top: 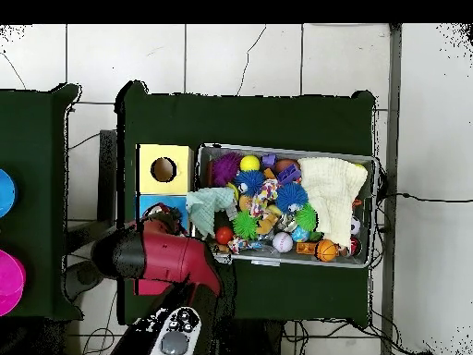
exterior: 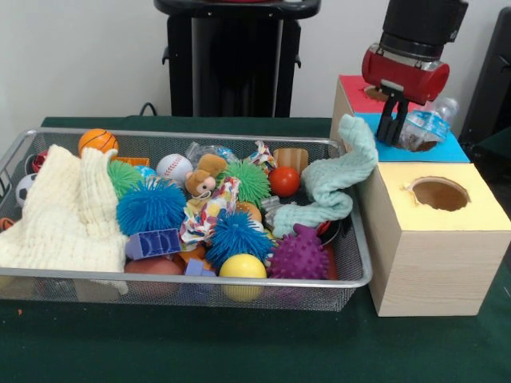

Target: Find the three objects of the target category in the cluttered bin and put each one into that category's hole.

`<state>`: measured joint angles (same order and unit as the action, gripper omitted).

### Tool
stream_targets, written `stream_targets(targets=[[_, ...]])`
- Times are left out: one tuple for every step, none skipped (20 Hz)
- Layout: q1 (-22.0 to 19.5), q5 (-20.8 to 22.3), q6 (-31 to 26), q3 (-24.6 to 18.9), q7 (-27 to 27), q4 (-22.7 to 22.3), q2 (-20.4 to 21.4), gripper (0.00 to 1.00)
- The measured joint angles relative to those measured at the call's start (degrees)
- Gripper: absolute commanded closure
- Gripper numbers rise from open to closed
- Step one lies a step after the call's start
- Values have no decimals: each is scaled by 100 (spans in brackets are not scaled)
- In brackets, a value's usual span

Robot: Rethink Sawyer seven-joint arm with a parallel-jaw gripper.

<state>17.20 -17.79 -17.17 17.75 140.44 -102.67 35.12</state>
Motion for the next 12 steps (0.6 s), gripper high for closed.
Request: stream_targets(targets=[[-153, 1, -5, -144, 0, -52, 58, 100], [-210, -1, 0, -201, 0, -71, 90, 100], [-227, -2, 0, -221, 0, -79, 98, 100], [-267, -1, 1, -272, 0, -102, 114, 100], [-268, -1, 2, -274, 0, -104, 116, 100], [-269, -1, 2, -276, 0, -106, 118, 100], [-266, 0, 0, -280, 0, -109, 122, 100], [-257, 0, 1, -285, 0, -114, 122, 100], [-252, 0, 0, -287, 0, -118, 123, 100], [-244, 0, -1, -287, 0, -121, 123, 100], [-236, 0, -1, -288, 0, -124, 124, 100], [-224, -1, -2, -288, 0, -128, 124, 100]])
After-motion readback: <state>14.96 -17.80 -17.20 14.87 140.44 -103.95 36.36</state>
